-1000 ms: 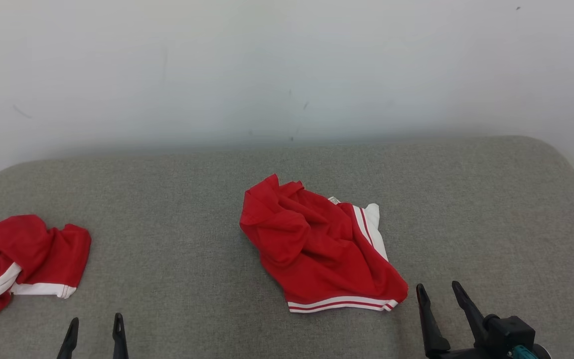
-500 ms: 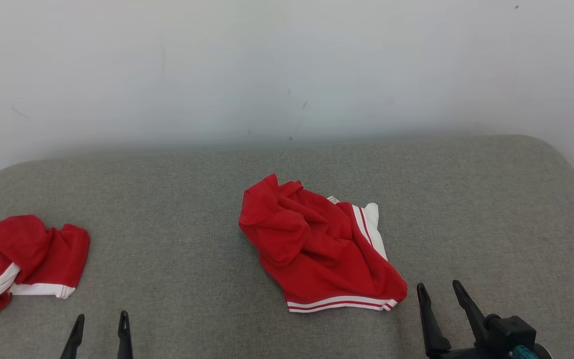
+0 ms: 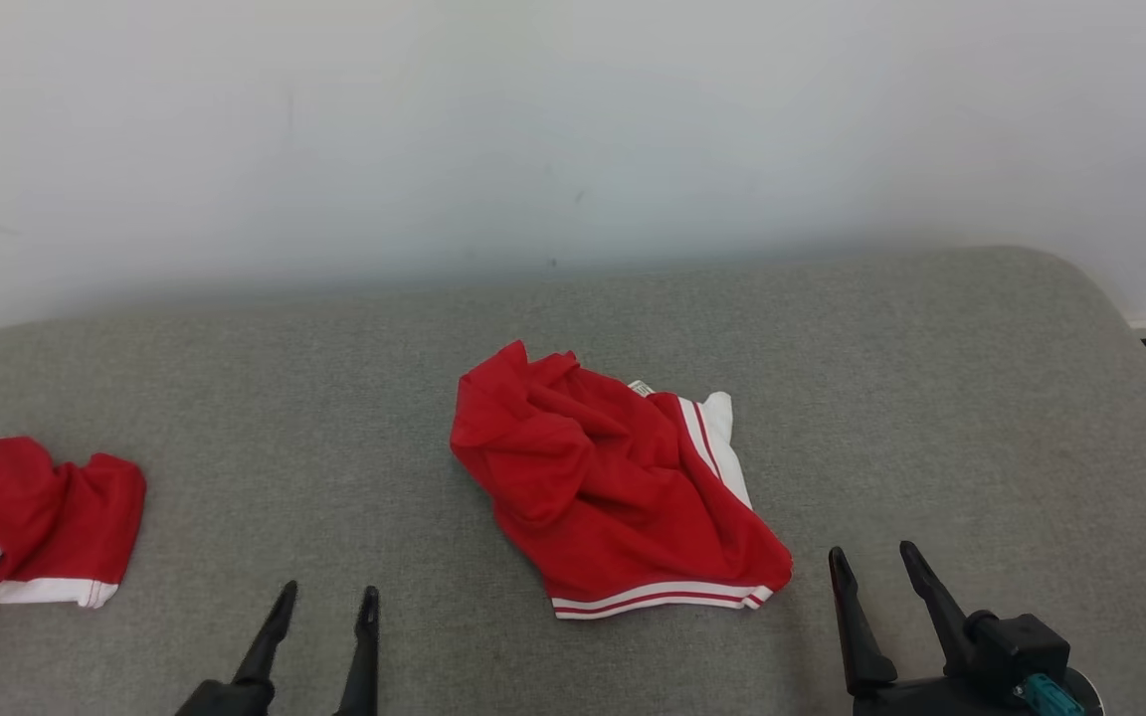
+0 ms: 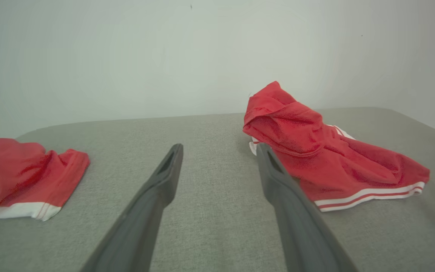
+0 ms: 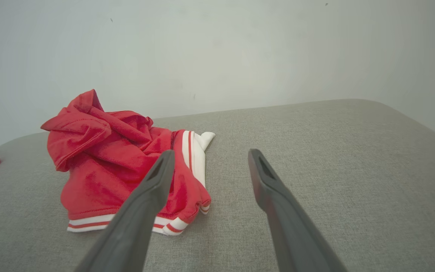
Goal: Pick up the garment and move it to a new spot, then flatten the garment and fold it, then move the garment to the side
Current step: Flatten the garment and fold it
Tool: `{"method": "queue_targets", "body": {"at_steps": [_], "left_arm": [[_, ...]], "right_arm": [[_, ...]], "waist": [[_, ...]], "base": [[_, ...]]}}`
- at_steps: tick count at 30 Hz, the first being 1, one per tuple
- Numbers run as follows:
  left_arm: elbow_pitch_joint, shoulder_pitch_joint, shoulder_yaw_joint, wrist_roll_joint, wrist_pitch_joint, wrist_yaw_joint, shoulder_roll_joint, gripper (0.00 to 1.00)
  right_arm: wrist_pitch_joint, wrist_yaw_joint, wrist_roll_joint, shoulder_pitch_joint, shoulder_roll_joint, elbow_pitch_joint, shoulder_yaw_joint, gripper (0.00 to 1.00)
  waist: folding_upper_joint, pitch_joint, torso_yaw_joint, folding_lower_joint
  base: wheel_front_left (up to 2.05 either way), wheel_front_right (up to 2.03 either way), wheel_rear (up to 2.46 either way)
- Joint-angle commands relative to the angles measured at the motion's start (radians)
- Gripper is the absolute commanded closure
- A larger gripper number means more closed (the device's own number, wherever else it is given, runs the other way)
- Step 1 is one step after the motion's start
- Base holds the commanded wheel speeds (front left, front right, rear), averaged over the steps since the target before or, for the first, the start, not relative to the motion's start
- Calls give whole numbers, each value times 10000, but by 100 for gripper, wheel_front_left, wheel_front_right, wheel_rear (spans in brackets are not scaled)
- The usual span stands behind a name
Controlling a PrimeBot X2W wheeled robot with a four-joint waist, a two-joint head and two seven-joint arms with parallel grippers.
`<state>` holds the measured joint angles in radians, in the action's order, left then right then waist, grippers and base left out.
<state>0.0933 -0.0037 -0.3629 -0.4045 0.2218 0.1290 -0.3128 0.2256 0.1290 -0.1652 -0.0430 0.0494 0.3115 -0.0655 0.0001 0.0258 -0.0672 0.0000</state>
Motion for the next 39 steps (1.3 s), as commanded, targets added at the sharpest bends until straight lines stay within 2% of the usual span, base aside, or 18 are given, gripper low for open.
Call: {"method": "queue_targets", "body": {"at_steps": [1, 9, 13, 18, 25, 26, 27, 28, 32, 39], "left_arm": [[197, -249, -109, 52, -18, -160, 79, 0], [2286, -1519, -1207, 52, 27, -1329, 897, 0], [3653, -2202, -1509, 5, 105, -1752, 1364, 0], [5485, -3048, -1828, 153, 205, -2058, 1743, 0], [7708, -4128, -2102, 307, 314, -2223, 2058, 0], [7909, -4245, -2116, 323, 341, -2233, 2080, 11], [8039, -4360, -2145, 349, 368, -2257, 2113, 79], [8135, -4486, -2146, 369, 397, -2298, 2146, 100], [8025, -4741, -2020, 331, 443, -2343, 2245, 100], [5952, -4273, -1508, 844, 439, -2091, 1881, 100]], "right_arm": [[24, 34, 2, -83, 18, 15, 10, 0], [42, 34, -2, -259, 15, 8, 13, 0], [58, 34, -59, -401, 16, 11, 1, 0], [143, 34, -107, -530, 15, 74, -53, 0], [191, 34, -118, -654, 18, 164, -60, 0], [201, 34, -96, -670, 13, 174, -68, 0], [208, 34, -89, -687, 10, 188, -88, 0], [212, 34, -82, -704, 11, 193, -109, 0], [217, 34, -65, -661, 19, 200, -49, 0], [221, 34, -134, -311, 15, 257, 37, 0]], "waist": [[-1, -165, -291, 0], [-1, -515, -1240, 0], [-1, -747, -1592, 0], [-1, -987, -1852, 0], [-1, -1107, -1912, 0], [-1, -1099, -1893, 0], [-1, -1082, -1869, 0], [-1, -1067, -1850, 0], [-1, -976, -1707, 0], [-1, -605, -1017, 0]], "base": [[0, 0, 0], [0, 0, 0], [0, 0, 0], [0, 0, 0], [0, 0, 0], [0, 0, 0], [0, 0, 0], [0, 0, 0], [0, 0, 0], [0, 0, 0]]}}
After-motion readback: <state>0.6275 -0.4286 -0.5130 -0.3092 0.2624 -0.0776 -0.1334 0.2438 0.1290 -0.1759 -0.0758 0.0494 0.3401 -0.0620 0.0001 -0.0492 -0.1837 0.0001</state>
